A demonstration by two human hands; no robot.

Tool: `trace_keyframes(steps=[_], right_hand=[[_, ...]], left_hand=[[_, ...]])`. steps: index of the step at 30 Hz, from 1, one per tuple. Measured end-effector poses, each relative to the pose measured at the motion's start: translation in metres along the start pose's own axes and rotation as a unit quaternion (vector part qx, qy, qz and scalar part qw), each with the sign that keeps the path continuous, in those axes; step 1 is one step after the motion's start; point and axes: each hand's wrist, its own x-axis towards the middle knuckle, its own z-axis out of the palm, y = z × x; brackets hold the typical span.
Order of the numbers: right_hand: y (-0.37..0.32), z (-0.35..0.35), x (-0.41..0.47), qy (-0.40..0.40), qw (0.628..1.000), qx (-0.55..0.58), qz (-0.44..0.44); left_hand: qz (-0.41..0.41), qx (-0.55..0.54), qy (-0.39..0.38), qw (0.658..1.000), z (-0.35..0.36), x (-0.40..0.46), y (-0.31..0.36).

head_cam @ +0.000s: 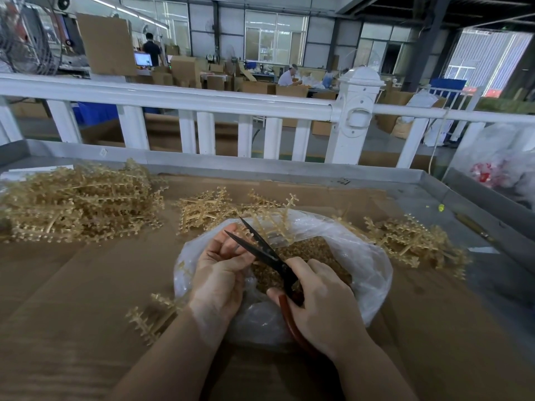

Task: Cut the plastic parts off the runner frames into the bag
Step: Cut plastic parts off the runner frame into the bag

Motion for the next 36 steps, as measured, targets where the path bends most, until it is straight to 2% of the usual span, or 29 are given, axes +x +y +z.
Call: trace_keyframes(steps=[8,14,22,36], right_hand=[[0.0013,-0.0003,-0.0002,-0.005,1.000,0.008,0.002],[0.0026,-0.0029,-0.0003,-0.009,1.000,0.018,-0.001],[0.0015,-0.0003,0.0007,-0.003,1.000,-0.007,0.002],[-0.0013,0.0034,0.0006,0.046,0.999,-0.010,-0.004]], left_hand=[[0.013,-0.018,-0.004,1.000,-0.0021,0.0012,-0.0020],[0.012,-0.023,-0.044,0.999,-0.0021,0.0003,-0.0020],[0.015,0.019,-0.066,0.998,0.0027,-0.0031,-0.0060],[-0.002,0.019,-0.081,0.997,0.0026,-0.0037,-0.0056]])
